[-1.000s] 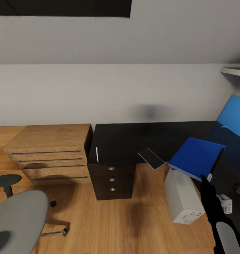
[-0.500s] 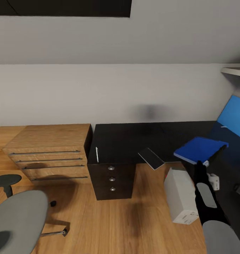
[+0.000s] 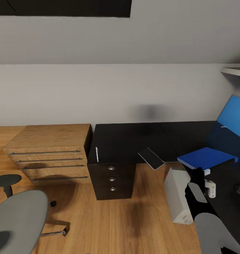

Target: In the bedroom, organize the workspace by keeping the computer under the desk, ensuring the monitor is on the desk, placing the keyboard on the desk next to the monitor, placing the mouse on the desk next to the keyboard, moving the folder from the swivel chair onto the desk next to the mouse, stacking the notebook on top of the folder with the pen on top of the notebook, and positioning the swivel chair next to the desk.

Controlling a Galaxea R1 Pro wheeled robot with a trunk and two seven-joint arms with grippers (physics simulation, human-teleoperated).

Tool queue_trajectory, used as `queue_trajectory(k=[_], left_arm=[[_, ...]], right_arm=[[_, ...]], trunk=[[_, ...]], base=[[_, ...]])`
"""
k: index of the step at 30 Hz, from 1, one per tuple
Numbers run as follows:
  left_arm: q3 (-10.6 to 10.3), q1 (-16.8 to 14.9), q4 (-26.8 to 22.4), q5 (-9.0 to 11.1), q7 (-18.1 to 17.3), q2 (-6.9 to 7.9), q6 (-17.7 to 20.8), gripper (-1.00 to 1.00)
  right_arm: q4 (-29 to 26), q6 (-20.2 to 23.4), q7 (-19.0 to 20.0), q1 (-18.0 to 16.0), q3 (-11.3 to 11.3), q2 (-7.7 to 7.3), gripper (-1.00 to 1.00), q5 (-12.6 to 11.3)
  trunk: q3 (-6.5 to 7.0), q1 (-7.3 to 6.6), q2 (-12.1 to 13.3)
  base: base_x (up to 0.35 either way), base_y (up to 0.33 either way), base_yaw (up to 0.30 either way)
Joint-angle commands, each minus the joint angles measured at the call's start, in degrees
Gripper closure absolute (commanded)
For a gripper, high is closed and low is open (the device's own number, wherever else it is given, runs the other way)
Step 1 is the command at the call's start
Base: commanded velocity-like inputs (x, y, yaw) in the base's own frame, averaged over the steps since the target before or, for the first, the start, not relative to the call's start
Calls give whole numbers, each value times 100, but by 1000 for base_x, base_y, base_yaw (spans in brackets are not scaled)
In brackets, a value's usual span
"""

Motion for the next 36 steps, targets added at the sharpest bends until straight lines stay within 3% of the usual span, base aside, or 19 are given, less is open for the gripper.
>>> queue_trajectory(k=[1,19,36], left_arm=[[-48,-5,0,64,26,0,-32,-100],[-58,-5,0,73,20,-39,-19,-100],[-58,-5,0,77,23,-74,-19,-100]], right_arm=[[-5,-17,-20,-3,7,2,100,-23],[28,-41,-28,3,-1,-50,100,1],[30,-38,-29,5,-2,-49,100,1]], trunk=[[-6,1,-5],[-16,1,-5],[-46,1,-5]], base=[[0,0,0],[94,-19,-25],[7,-3,-77]])
